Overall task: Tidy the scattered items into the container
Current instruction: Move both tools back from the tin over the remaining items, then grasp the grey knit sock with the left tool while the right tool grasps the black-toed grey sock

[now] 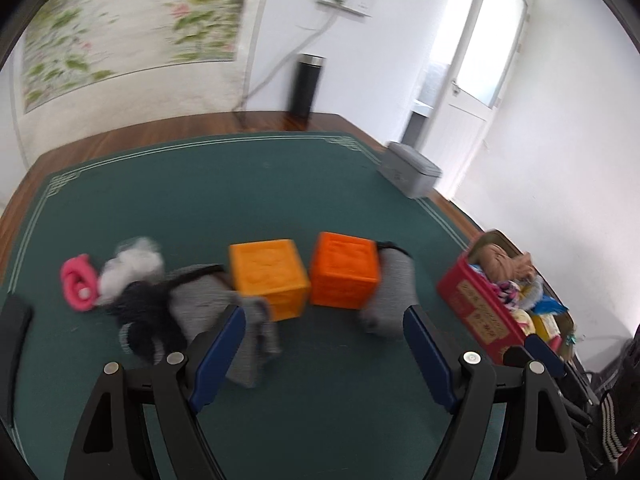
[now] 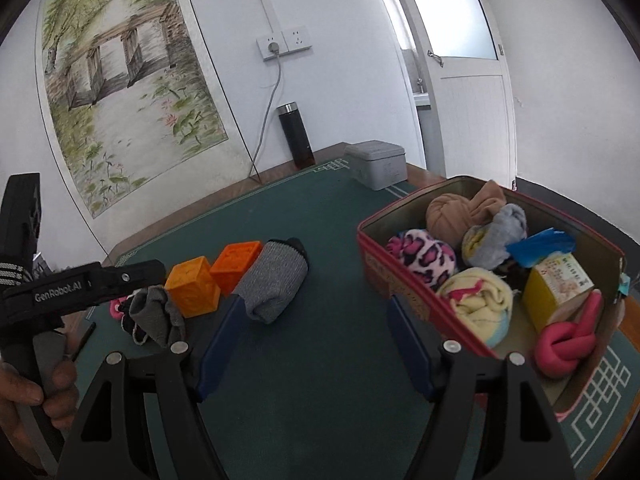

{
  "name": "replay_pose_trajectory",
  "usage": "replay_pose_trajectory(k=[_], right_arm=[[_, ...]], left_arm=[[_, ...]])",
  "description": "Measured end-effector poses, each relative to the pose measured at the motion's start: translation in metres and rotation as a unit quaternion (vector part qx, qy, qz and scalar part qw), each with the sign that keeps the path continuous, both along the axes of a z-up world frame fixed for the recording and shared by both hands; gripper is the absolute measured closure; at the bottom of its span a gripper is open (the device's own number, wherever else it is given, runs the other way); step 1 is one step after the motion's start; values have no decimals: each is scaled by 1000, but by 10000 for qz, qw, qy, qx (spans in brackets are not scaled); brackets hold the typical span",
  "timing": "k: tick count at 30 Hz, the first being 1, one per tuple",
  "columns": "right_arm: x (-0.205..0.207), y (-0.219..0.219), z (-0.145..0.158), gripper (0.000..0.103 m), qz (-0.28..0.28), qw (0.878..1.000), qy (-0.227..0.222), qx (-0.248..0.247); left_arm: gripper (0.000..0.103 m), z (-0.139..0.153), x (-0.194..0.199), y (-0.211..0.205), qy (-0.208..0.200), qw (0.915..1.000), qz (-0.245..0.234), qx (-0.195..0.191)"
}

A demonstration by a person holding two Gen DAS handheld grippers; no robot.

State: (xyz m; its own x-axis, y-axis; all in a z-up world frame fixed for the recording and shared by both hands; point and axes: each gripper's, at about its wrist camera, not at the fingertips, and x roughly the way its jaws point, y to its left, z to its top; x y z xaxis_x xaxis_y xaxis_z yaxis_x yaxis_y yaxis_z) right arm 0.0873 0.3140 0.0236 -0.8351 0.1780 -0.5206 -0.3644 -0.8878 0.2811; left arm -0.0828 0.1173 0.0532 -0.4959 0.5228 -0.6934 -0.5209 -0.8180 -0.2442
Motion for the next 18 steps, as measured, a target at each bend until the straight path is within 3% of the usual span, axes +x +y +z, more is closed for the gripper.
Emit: replay_pose_trajectory(k=[5, 8, 15, 18], right_arm=[[-27, -3, -10, 26, 156, 9991, -387, -39], [-48, -3, -5, 26, 310, 9979, -559, -35], [-100, -17, -2, 26, 547, 9964, -599, 250], [-112, -21, -11, 26, 477, 9963, -638, 310]], left_arm=[[20, -4, -20, -24, 10, 9996, 257, -89], [20, -12, -33, -29, -199, 9992, 349, -69], [20, -34, -49, -39, -652, 9961, 587, -56], [20, -35, -50, -36, -619, 9967, 515, -1]])
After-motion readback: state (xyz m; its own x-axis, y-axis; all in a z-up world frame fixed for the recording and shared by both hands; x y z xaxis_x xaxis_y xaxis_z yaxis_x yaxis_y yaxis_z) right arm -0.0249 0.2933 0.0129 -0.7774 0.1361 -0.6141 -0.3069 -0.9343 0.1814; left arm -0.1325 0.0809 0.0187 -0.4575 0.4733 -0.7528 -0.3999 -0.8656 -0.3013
